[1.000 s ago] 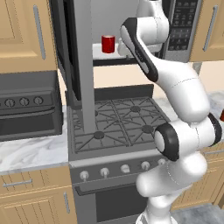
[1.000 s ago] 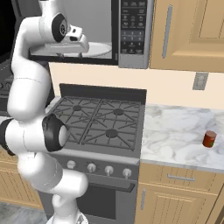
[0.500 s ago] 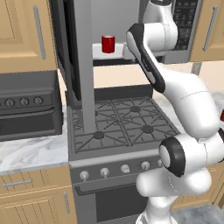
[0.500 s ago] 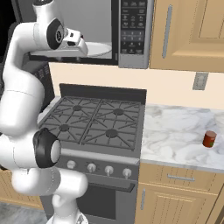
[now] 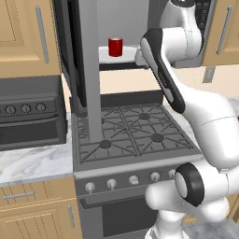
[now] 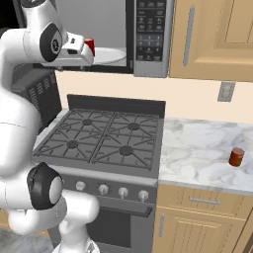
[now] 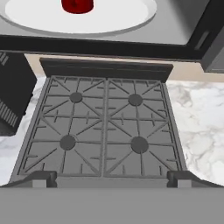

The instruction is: Pick the mug from the counter and place it inside the microwave. Then close the microwave.

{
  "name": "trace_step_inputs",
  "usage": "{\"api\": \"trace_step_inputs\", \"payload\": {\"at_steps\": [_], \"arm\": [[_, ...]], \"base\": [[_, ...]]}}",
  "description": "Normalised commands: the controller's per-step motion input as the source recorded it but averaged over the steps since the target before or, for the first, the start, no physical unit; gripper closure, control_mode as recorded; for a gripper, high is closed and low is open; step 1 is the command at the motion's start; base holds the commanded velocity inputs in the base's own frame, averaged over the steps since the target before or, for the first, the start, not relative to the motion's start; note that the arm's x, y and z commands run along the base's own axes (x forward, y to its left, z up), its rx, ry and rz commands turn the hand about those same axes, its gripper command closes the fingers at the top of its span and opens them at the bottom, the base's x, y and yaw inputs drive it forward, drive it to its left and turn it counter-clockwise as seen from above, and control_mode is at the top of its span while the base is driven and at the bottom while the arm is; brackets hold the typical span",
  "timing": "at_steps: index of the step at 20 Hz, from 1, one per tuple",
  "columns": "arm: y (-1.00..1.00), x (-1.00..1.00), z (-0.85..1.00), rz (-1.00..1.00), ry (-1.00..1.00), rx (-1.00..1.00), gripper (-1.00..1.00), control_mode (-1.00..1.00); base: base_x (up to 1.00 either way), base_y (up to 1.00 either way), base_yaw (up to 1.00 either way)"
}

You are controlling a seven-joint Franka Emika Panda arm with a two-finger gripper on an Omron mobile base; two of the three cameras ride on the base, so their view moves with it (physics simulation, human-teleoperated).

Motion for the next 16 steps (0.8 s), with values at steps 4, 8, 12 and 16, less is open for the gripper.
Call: {"api": "trace_step_inputs", "payload": {"at_steps": [4, 8, 12, 16], "arm": [[0.0, -0.37, -0.09, -0.02, -0.17, 0.0, -1.0, -1.0], [0.0, -0.34, -0.02, -0.03, -0.21, 0.0, -1.0, -1.0], [0.0, -0.5, 0.0, -0.03, -0.16, 0.0, -1.0, -1.0], [0.0, -0.69, 0.04, -0.03, -0.1, 0.0, -1.0, -1.0]], "base": [[0.0, 0.0, 0.0], [0.0, 0.0, 0.0], [0.0, 0.0, 0.0], [0.0, 0.0, 0.0]]}}
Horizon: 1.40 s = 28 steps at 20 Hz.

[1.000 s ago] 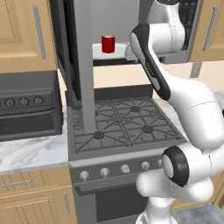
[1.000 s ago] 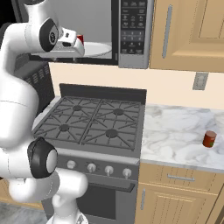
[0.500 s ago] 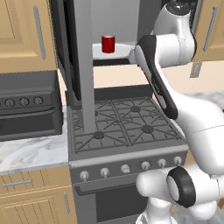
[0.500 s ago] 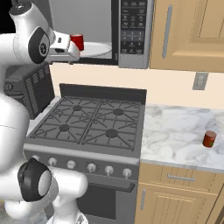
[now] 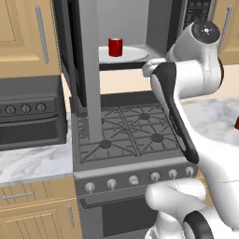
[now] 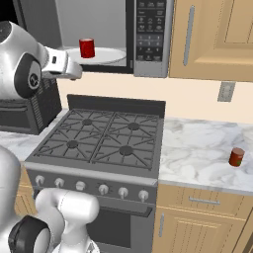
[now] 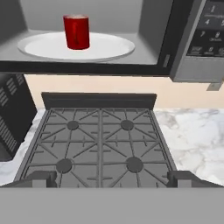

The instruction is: Pick the mug from the counter and place it inside the microwave. Then close the microwave.

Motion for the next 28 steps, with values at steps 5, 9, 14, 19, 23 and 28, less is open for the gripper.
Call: {"api": "trace_step_inputs", "payload": {"at_steps": [5, 9, 14, 19, 23, 28], "arm": [[0.0, -0.72, 0.05, -0.03, -0.08, 0.0, -1.0, -1.0], [0.0, -0.63, 0.07, -0.03, -0.07, 0.0, -1.0, -1.0], [0.01, -0.58, 0.19, -0.01, -0.05, 0.0, -1.0, -1.0], [0.21, -0.43, 0.0, -0.01, -0.21, 0.0, -1.0, -1.0], [0.16, -0.52, 0.0, -0.01, -0.26, 0.0, -1.0, -1.0], [0.01, -0.74, 0.09, 0.0, -0.22, 0.0, -1.0, -1.0]], "base": [[0.0, 0.0, 0.0], [0.0, 0.0, 0.0], [0.0, 0.0, 0.0], [0.0, 0.0, 0.0], [0.0, 0.0, 0.0], [0.0, 0.0, 0.0]]}}
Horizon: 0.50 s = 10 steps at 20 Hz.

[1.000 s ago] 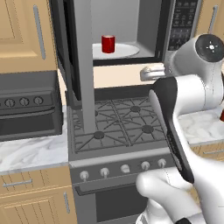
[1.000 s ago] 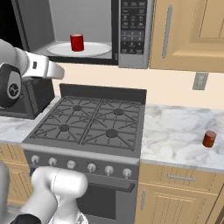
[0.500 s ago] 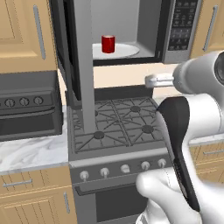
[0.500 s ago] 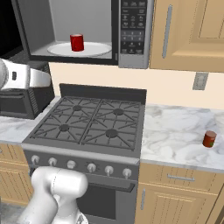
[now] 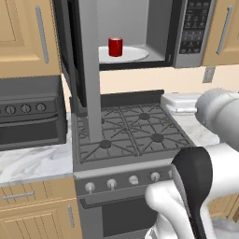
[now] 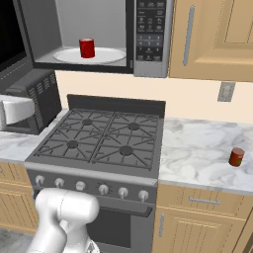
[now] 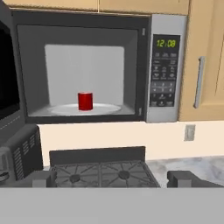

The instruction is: Pick the mug from the counter and place it inside the microwave. Then close the microwave.

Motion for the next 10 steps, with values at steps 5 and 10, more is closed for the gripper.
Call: {"api": "trace_step_inputs", "payload": {"at_steps": [5, 10], "arm": [[0.01, -0.75, 0.11, 0.0, -0.15, 0.0, -1.0, -1.0], [0.17, -0.55, 0.0, 0.0, -0.16, 0.0, -1.0, -1.0]], "base": [[0.0, 0.0, 0.0], [0.0, 0.0, 0.0]]}}
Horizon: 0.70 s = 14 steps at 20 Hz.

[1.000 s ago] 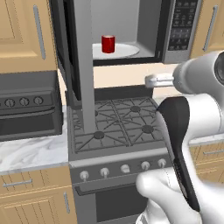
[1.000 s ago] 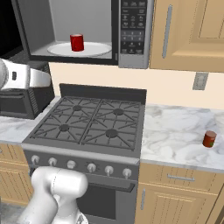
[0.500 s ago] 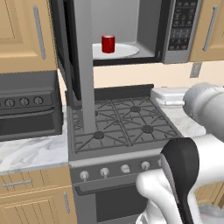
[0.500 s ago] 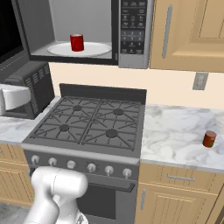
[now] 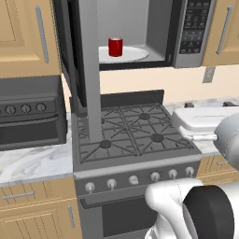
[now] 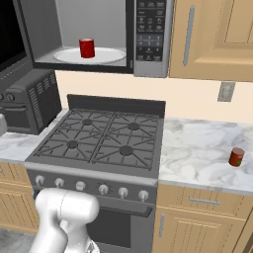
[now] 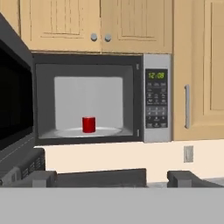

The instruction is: Pick the mug from the counter and place it inside the microwave. Then close the microwave.

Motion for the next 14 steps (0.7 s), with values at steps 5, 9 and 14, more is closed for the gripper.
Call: {"api": "trace_step_inputs", "payload": {"at_steps": [5, 9, 14], "arm": [[0.15, -0.54, 0.01, -0.05, -0.17, -0.01, -1.0, -1.0], [0.24, -0.63, 0.05, -0.06, -0.16, -0.02, -1.0, -1.0], [0.32, -0.54, 0.02, -0.07, -0.11, -0.04, -1.0, -1.0]], "base": [[0.0, 0.0, 0.0], [0.0, 0.0, 0.0], [0.0, 0.0, 0.0]]}}
